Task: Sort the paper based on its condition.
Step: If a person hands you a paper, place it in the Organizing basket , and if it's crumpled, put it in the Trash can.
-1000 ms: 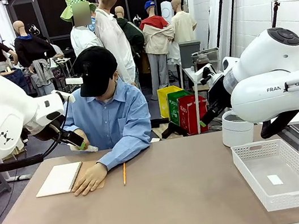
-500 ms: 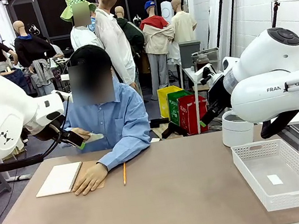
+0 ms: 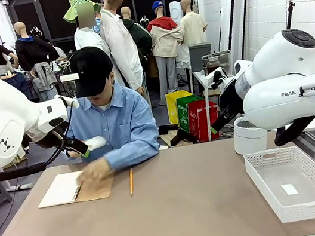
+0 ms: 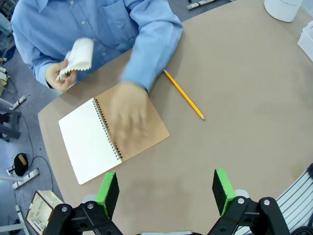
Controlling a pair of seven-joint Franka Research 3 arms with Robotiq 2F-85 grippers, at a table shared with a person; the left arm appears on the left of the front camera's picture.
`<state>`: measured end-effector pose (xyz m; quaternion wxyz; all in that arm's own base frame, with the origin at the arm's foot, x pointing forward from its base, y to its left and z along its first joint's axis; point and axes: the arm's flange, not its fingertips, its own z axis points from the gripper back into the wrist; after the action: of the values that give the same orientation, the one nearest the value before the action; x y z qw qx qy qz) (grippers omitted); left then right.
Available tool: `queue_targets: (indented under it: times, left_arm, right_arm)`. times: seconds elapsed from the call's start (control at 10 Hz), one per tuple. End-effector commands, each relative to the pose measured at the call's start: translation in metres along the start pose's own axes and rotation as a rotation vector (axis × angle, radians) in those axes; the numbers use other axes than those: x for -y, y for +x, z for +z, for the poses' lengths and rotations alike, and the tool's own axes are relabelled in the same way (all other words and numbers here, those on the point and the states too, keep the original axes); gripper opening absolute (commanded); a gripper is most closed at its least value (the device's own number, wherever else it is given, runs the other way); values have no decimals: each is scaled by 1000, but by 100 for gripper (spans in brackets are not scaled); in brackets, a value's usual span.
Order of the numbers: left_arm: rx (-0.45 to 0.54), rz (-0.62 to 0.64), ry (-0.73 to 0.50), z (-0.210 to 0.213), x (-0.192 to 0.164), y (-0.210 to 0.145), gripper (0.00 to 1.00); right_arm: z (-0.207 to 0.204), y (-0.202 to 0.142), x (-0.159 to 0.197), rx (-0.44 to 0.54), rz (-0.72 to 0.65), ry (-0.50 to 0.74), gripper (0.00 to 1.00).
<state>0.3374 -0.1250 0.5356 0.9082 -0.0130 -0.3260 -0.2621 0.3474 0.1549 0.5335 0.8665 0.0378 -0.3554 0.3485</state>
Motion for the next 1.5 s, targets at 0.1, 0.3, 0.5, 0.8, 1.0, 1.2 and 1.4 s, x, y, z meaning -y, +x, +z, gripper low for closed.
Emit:
queue_targets:
  times: [0.1,0.3,0.5,0.8,1.0,1.2,1.4]
  left_arm:
    - [-7,0,0,-1,0,-1,100]
    - [-7,0,0,-1,0,-1,100]
    - [-7,0,0,-1,0,-1,100]
    - [-7,0,0,-1,0,-1,100]
    - [-7,0,0,-1,0,-1,100]
    - [-7,0,0,-1,0,-1,100]
    - [-7,0,0,-1,0,-1,100]
  right_arm:
    - [0,0,1,2,-3,5,100]
    - [0,0,1,2,-3,5,100]
    - [0,0,1,2,-3,5,100]
    - [0,0,1,2,-3,5,100]
    - [0,0,1,2,-3,5,100]
    - [0,0,1,2,-3,5,100]
    - [0,0,1,2,-3,5,100]
